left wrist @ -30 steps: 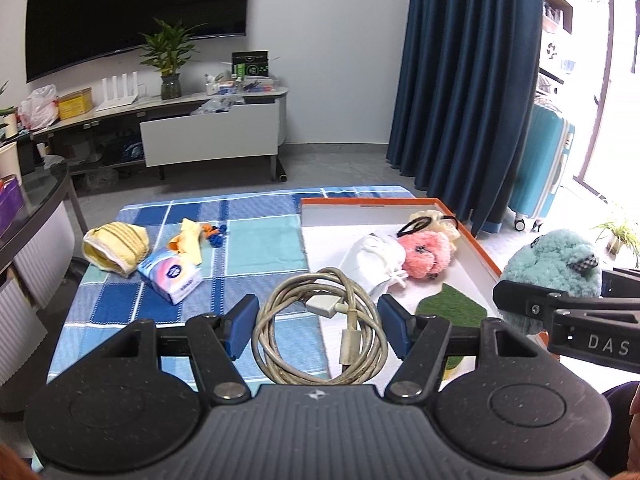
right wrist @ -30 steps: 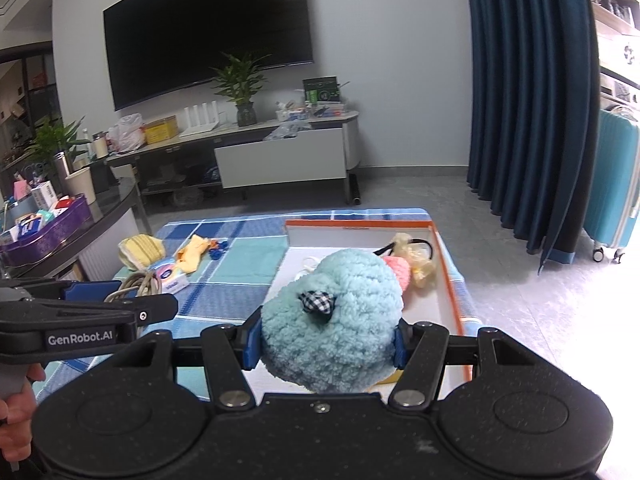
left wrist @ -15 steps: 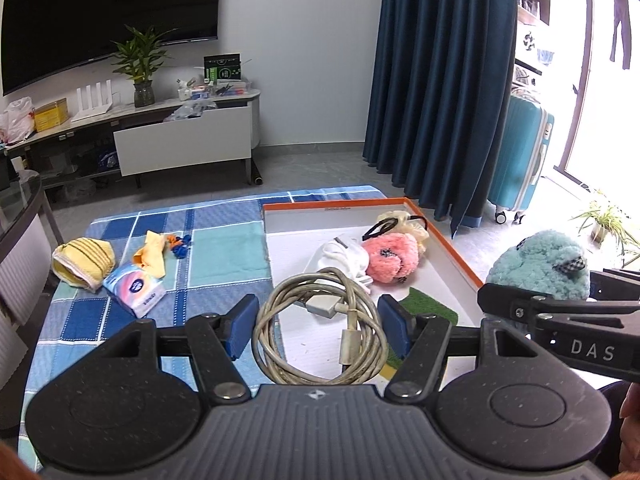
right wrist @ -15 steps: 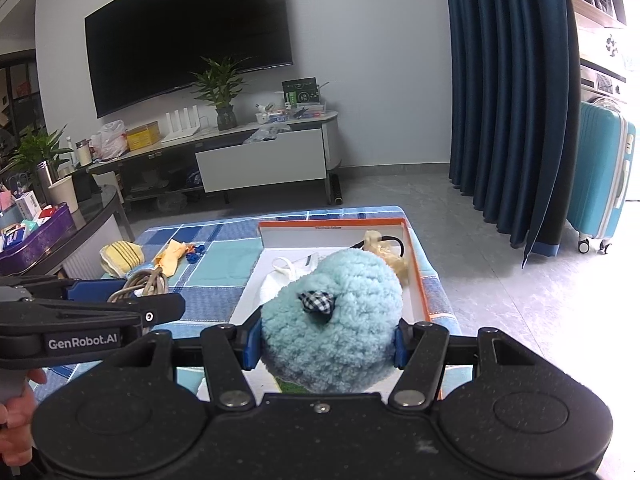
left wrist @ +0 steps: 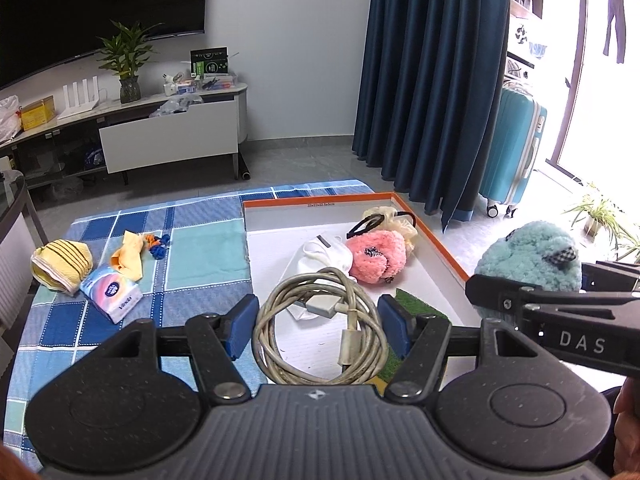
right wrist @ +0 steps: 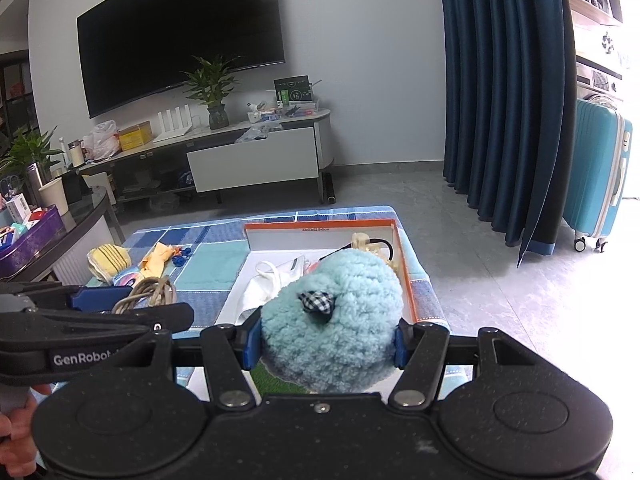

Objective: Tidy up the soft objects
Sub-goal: 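Carry the plush and cable coil over the white box with both grippers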

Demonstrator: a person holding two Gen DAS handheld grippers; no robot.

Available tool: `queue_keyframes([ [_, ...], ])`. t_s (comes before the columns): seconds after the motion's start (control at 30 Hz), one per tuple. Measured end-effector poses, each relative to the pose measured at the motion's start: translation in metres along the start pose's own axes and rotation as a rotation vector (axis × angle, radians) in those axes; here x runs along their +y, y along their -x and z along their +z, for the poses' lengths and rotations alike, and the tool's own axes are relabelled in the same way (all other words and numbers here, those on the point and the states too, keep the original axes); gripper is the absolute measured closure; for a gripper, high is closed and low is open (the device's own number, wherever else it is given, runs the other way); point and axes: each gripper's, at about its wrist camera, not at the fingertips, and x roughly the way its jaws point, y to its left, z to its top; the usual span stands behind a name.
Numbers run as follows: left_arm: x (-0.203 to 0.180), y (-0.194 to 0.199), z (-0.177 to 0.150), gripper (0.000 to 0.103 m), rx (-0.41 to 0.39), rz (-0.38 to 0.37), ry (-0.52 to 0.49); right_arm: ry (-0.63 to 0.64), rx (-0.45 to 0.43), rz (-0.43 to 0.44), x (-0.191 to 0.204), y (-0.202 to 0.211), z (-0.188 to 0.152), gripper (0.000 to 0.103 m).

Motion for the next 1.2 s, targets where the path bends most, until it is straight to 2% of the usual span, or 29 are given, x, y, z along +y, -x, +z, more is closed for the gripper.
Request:
queue_keyframes([
  [0.77,-0.001,-0.029,0.013,0.037,0.03,-0.013,0.025,-0.005,0.0,-0.002,-0.016,-0.031,0.022,0.033],
  [1.2,0.01,-0.049,0.029,0.037,0.035,0.003,0.045,-0.009,0.032,0.003,-0.021,-0.056,0.029,0.032],
])
